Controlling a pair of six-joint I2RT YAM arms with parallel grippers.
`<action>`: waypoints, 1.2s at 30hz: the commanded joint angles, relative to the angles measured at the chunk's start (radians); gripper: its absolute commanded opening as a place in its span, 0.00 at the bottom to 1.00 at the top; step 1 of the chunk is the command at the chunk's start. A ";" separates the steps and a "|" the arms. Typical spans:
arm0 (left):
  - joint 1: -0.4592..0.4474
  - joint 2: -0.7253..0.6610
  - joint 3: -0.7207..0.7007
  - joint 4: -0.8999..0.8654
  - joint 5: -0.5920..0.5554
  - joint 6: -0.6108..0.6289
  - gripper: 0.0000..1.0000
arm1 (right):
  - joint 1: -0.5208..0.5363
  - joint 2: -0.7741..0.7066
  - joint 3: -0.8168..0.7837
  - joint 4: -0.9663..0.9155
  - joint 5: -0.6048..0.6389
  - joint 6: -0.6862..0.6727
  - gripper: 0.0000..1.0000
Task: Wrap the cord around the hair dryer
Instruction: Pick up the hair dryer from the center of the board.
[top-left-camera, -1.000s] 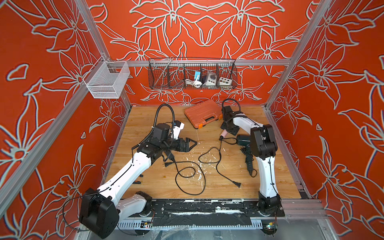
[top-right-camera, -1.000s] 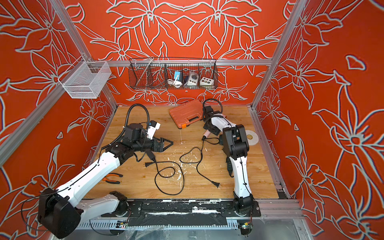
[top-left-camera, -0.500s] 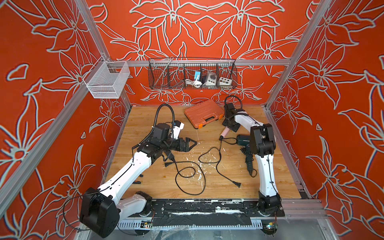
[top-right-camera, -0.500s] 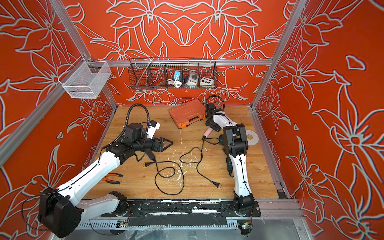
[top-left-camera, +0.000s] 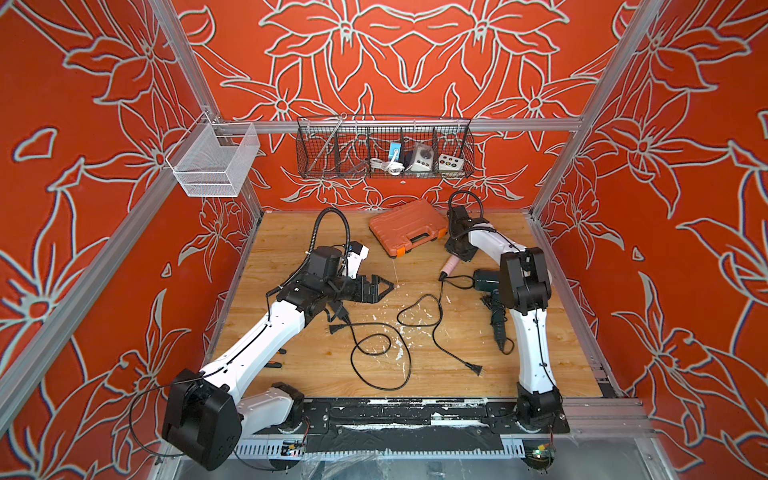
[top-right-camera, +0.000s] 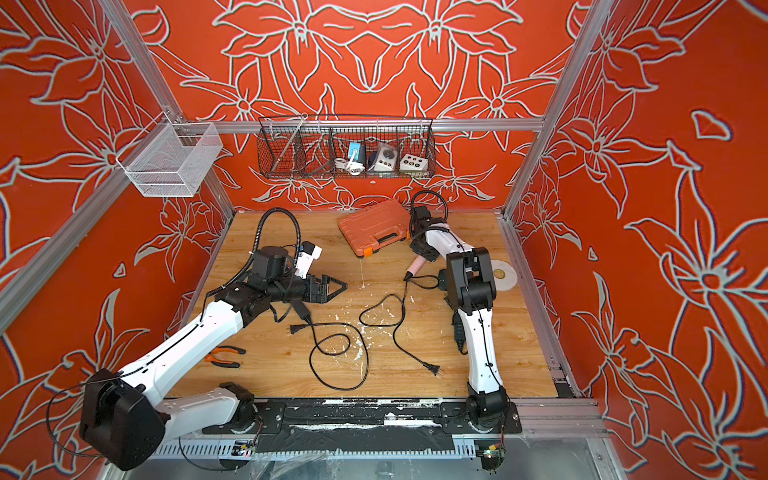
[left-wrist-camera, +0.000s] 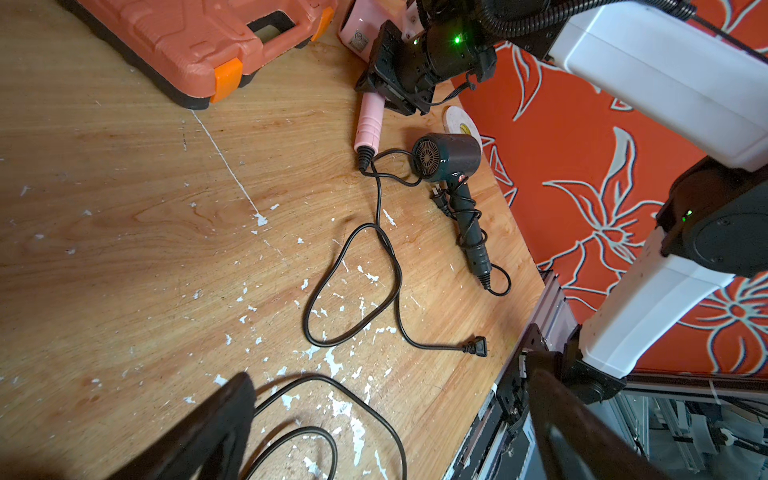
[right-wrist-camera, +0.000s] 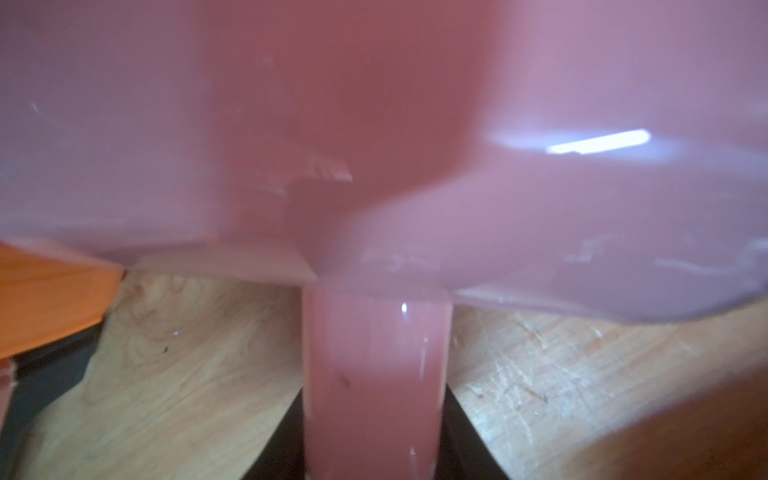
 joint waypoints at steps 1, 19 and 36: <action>0.010 0.015 0.012 0.006 0.014 0.010 1.00 | 0.005 0.058 0.025 -0.047 -0.042 0.006 0.66; 0.012 0.022 0.016 0.016 0.022 -0.008 1.00 | 0.006 -0.007 -0.106 0.027 -0.086 0.009 0.00; 0.012 0.004 0.022 0.008 0.009 -0.002 1.00 | 0.014 -0.246 -0.301 0.202 -0.090 -0.170 0.00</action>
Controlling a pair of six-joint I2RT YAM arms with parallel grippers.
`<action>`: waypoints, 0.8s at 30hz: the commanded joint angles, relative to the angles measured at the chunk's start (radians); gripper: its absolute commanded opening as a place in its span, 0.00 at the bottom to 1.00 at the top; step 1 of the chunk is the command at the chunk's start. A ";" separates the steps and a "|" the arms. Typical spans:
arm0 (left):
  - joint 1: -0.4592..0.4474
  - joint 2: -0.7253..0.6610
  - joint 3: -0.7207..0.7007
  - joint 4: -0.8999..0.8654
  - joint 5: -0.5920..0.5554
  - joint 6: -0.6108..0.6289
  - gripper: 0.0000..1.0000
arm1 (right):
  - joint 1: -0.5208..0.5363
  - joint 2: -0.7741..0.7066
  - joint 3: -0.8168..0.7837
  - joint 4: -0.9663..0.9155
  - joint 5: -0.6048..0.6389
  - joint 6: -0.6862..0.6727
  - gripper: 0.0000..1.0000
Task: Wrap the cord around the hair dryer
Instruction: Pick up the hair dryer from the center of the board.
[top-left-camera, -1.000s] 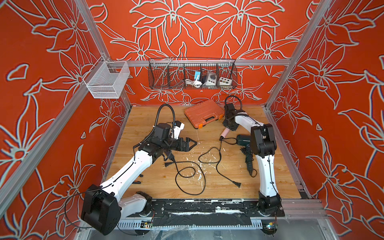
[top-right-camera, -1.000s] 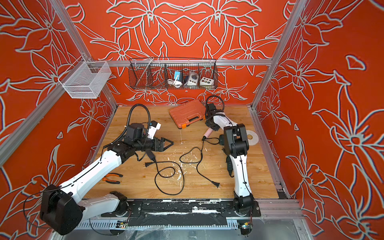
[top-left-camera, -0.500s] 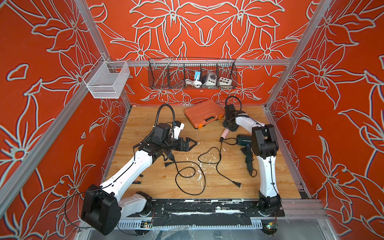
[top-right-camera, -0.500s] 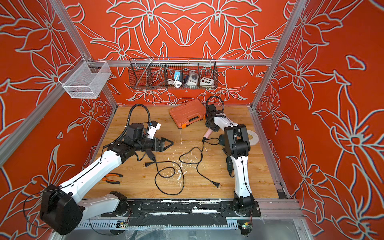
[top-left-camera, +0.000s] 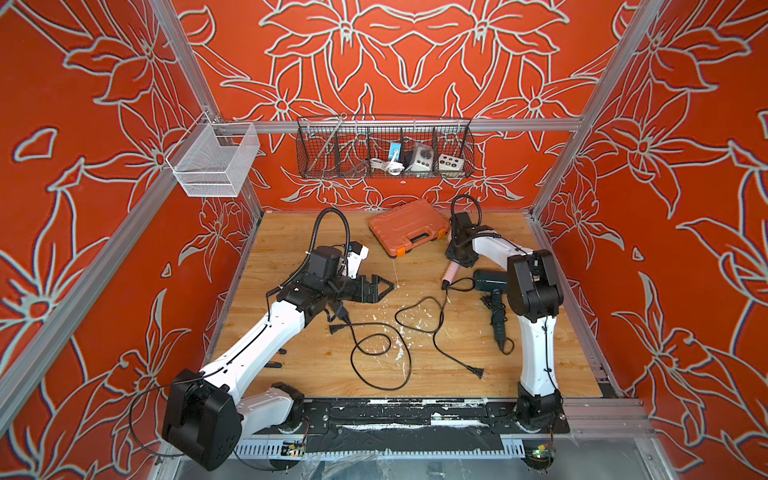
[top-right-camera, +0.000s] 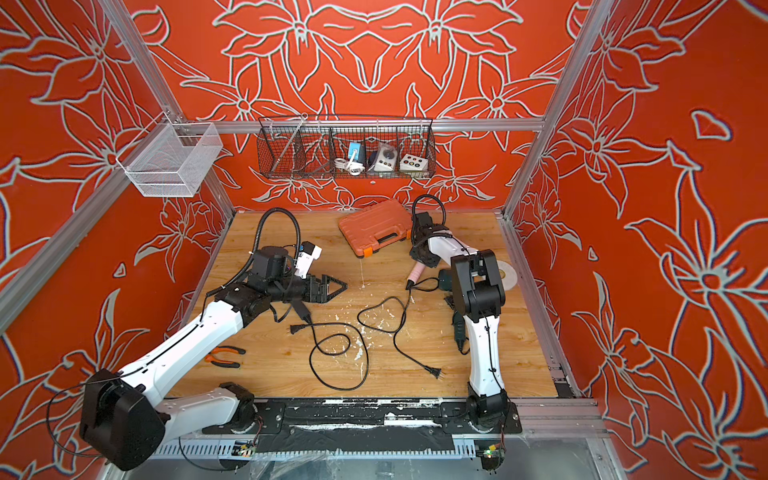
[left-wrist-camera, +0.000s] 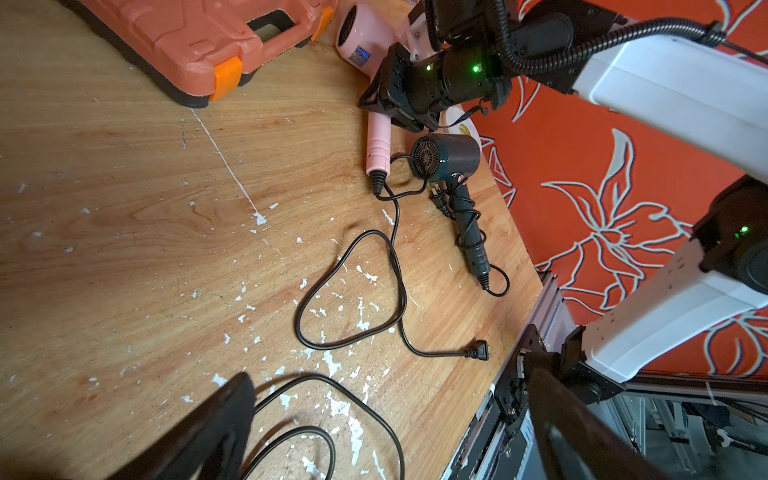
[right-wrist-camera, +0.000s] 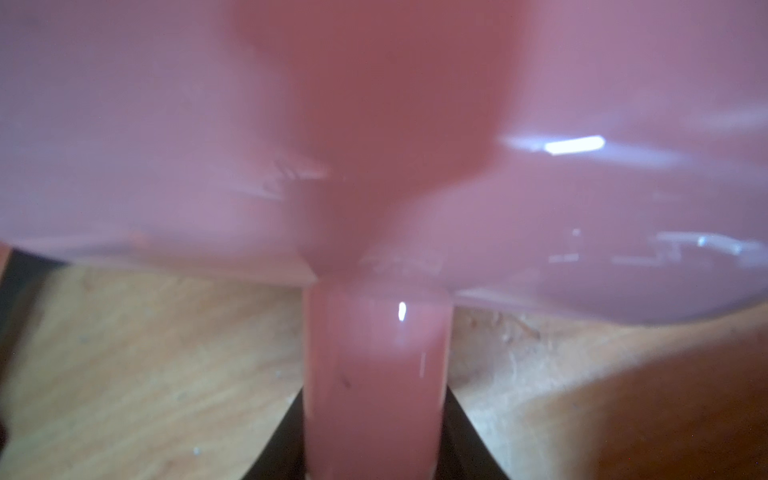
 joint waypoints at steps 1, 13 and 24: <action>0.008 -0.020 0.026 0.005 0.002 0.009 0.99 | 0.006 -0.090 -0.036 0.040 -0.013 -0.056 0.00; 0.008 -0.023 0.045 -0.001 -0.002 0.009 1.00 | 0.040 -0.198 -0.119 0.100 -0.049 -0.161 0.00; 0.020 -0.018 0.087 -0.033 -0.010 0.024 1.00 | 0.096 -0.371 -0.299 0.224 -0.065 -0.376 0.00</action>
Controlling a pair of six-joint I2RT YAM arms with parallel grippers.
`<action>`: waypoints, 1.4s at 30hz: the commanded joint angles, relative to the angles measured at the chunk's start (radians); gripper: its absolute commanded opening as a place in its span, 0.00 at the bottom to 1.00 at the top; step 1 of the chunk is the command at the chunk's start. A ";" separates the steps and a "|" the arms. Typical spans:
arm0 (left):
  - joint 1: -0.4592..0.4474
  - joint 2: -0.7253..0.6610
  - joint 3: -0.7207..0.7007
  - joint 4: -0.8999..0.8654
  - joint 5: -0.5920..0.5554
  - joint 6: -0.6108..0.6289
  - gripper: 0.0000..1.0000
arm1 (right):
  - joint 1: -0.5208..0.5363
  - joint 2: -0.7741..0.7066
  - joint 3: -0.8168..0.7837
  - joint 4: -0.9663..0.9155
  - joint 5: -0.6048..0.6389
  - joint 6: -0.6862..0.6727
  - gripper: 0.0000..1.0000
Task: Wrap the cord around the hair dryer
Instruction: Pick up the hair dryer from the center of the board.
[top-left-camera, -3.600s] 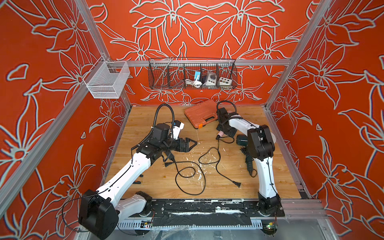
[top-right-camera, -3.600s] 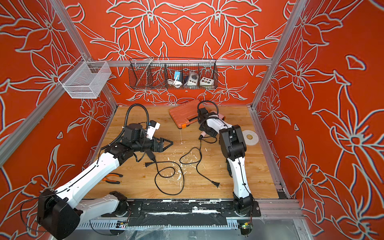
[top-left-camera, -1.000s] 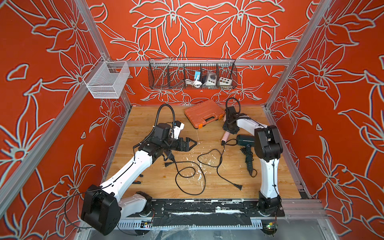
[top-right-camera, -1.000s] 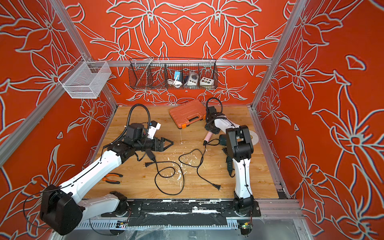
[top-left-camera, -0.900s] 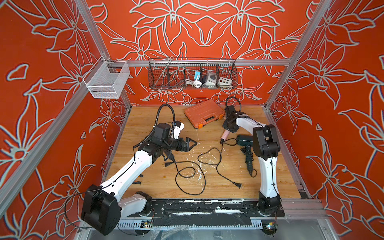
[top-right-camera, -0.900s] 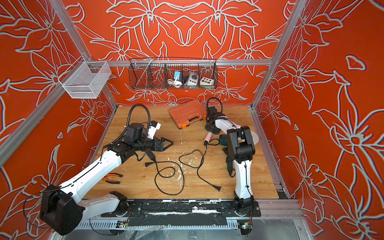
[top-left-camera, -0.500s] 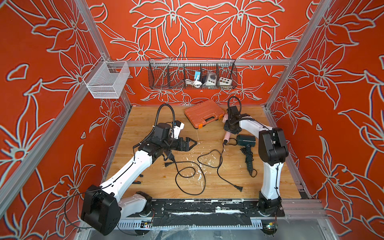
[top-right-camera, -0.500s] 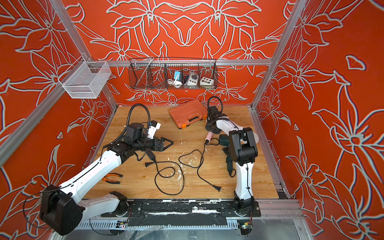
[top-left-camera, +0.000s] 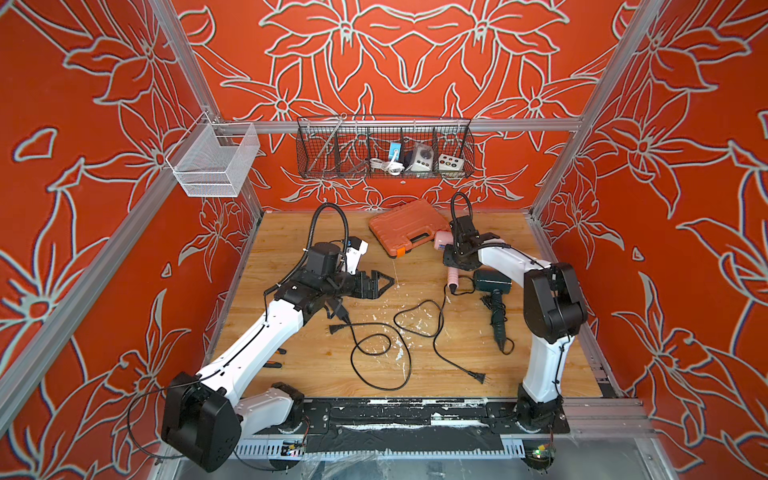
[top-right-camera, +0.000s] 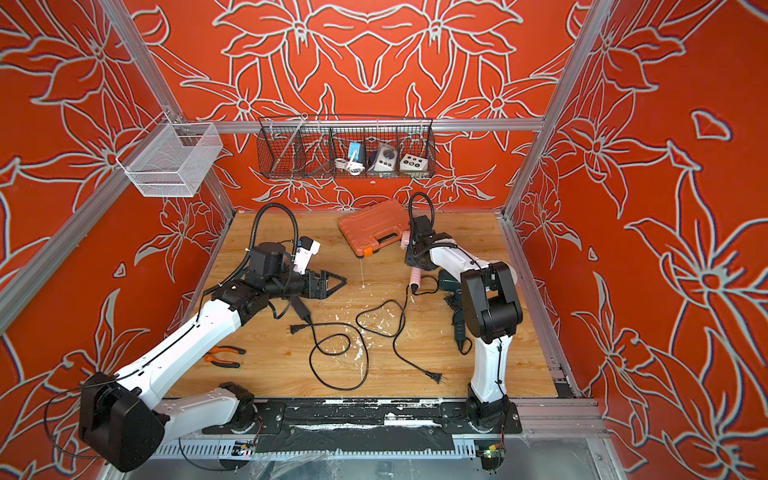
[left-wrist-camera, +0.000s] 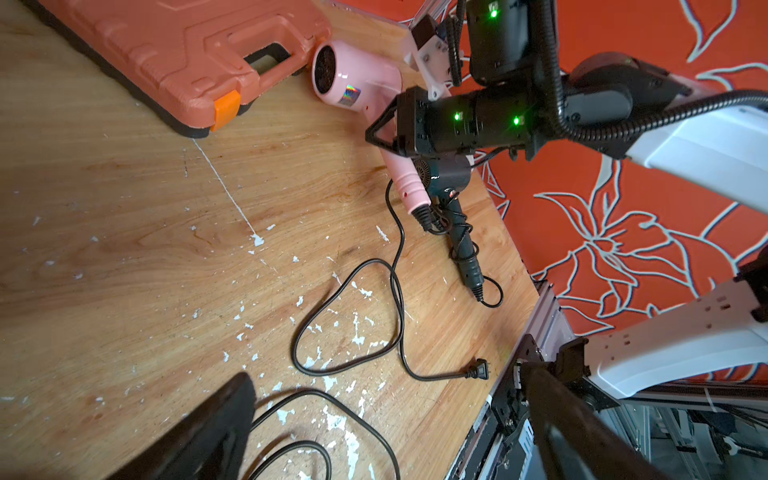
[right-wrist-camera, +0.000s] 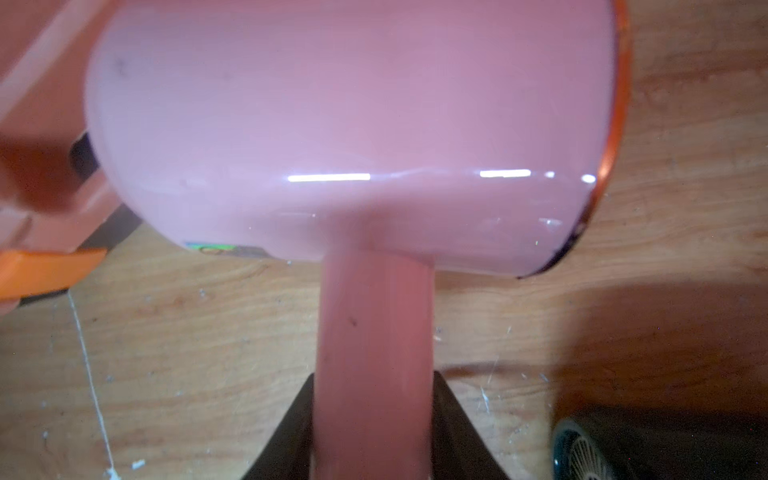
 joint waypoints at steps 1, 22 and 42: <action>0.018 -0.009 0.040 -0.032 -0.004 0.025 0.99 | 0.020 -0.116 -0.052 0.114 -0.010 -0.132 0.00; 0.154 0.004 0.162 -0.156 0.143 0.022 0.98 | 0.128 -0.558 -0.379 0.448 -0.323 -0.684 0.00; 0.159 0.077 0.189 -0.023 0.597 -0.034 0.97 | 0.183 -0.796 -0.319 0.109 -0.731 -1.013 0.00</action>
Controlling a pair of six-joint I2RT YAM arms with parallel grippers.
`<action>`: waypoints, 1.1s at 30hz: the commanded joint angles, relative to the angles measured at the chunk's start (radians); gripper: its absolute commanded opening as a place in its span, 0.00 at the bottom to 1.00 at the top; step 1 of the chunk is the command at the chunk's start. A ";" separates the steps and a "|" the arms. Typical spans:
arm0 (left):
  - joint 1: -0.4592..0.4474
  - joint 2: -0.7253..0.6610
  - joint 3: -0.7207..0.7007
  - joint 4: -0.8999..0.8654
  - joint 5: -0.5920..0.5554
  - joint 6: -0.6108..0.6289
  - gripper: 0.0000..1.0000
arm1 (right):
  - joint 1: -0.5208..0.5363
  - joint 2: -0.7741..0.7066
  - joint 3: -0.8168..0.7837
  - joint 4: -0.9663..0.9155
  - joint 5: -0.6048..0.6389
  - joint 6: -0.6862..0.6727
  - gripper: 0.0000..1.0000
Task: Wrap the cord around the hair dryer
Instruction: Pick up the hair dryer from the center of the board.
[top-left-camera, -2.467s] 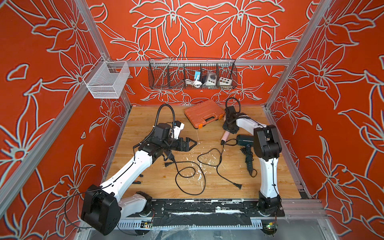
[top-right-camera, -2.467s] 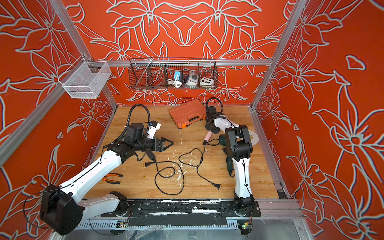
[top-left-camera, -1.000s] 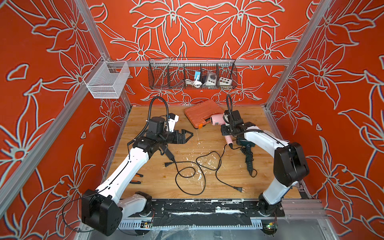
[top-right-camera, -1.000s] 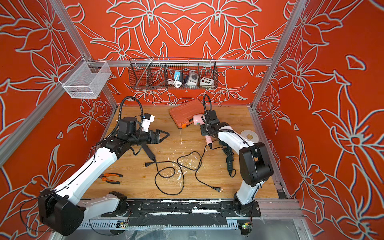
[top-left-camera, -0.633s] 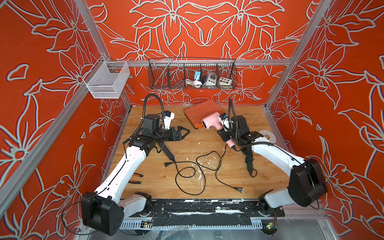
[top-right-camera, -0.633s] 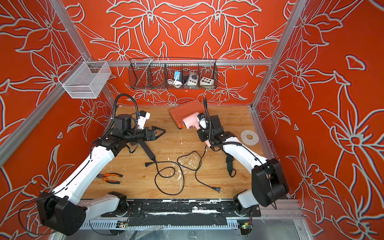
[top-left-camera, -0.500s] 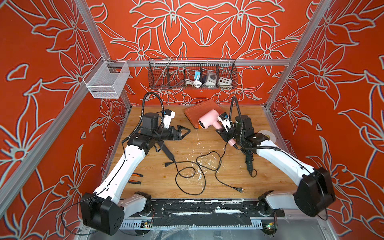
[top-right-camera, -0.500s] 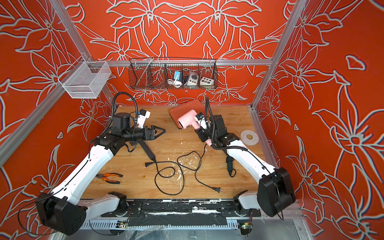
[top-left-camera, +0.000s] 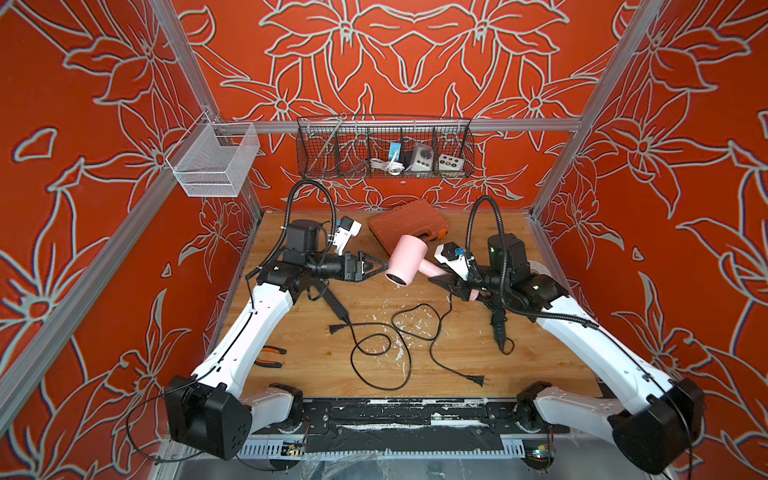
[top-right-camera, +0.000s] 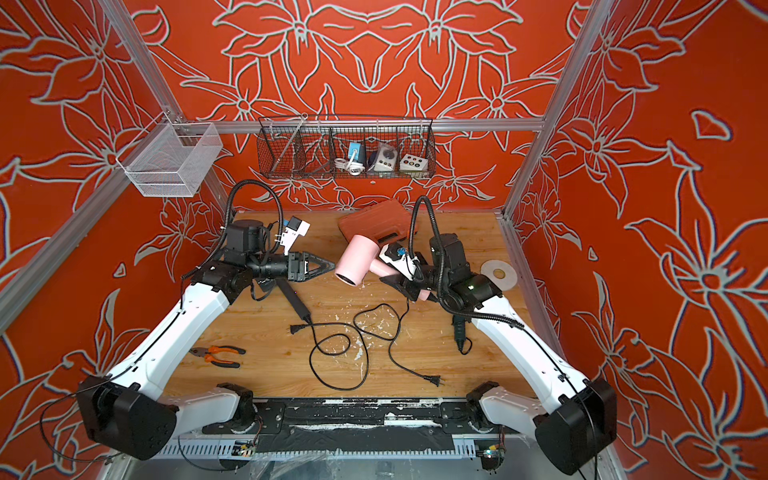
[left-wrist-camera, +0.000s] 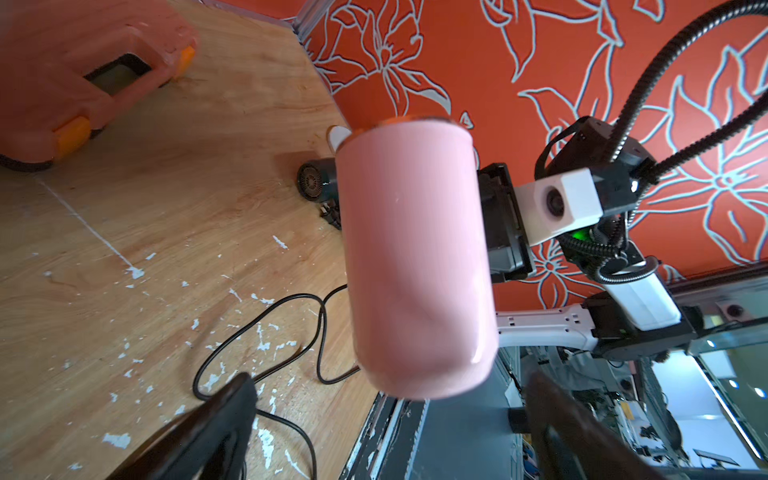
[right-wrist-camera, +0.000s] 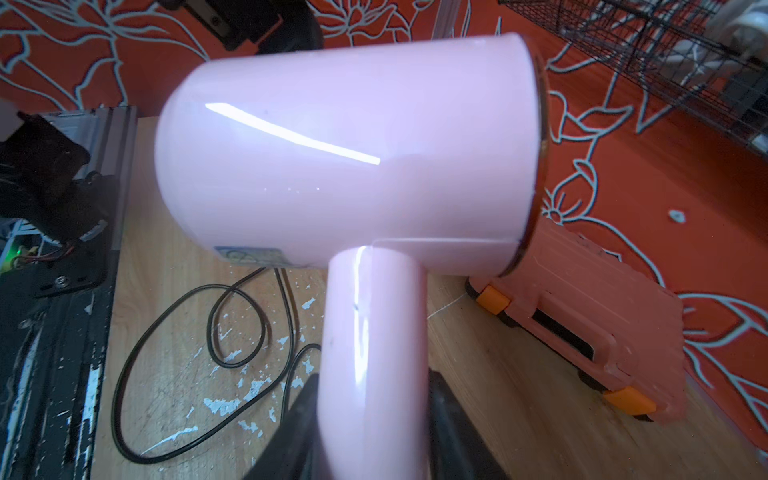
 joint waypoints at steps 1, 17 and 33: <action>0.001 0.016 -0.014 0.106 0.136 -0.050 0.97 | 0.028 -0.021 0.050 -0.017 -0.067 -0.087 0.00; -0.095 0.085 0.088 -0.106 0.155 0.087 0.94 | 0.174 0.050 0.112 -0.022 0.024 -0.138 0.00; -0.153 0.126 0.135 -0.231 0.090 0.160 0.87 | 0.225 0.106 0.161 0.002 0.116 -0.154 0.00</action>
